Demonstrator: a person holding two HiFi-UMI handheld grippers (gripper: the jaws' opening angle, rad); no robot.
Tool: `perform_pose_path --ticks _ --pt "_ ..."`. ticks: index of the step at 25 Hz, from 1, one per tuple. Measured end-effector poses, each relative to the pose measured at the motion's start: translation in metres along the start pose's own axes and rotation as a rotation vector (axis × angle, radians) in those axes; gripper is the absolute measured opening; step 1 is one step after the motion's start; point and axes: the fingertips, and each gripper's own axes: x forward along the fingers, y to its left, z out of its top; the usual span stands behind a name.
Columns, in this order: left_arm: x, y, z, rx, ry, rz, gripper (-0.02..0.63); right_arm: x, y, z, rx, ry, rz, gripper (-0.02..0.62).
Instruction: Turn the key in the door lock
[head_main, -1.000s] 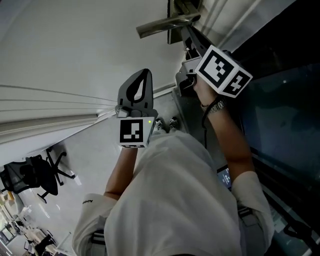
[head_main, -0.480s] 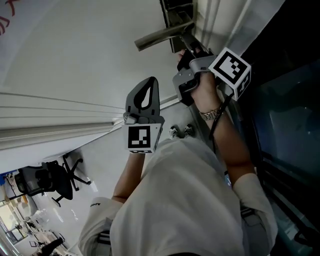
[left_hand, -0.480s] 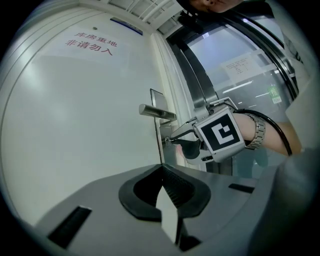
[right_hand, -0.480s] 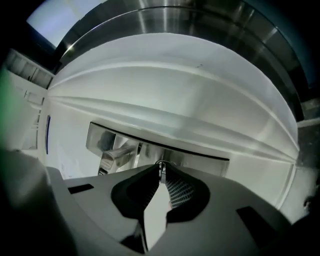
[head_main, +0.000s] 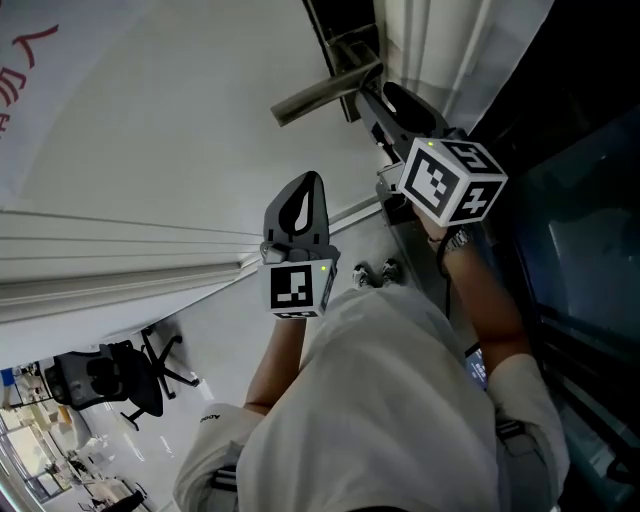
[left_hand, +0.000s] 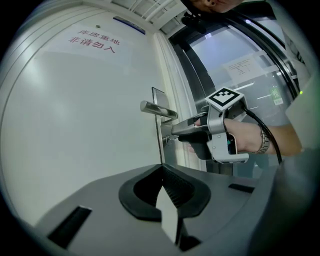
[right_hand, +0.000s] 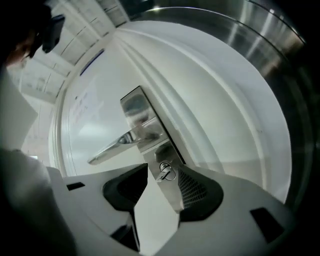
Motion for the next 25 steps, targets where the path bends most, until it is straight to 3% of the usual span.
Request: perform_pose_path --ticks 13,19,21,25 --pt "0.001 0.0 0.005 -0.054 -0.044 -0.001 0.009 -0.003 0.011 -0.011 -0.843 0.13 -0.115 0.163" --pt "0.001 0.008 -0.001 -0.088 -0.054 0.002 0.009 0.003 0.012 -0.015 -1.384 0.181 -0.234 0.163" --pt "0.0 0.009 -0.003 -0.097 -0.055 0.004 0.009 0.006 0.012 -0.019 -1.481 0.206 -0.252 0.163" --pt "0.0 0.013 -0.006 -0.113 -0.057 0.011 0.009 0.011 0.012 -0.023 -1.535 0.239 -0.261 0.161"
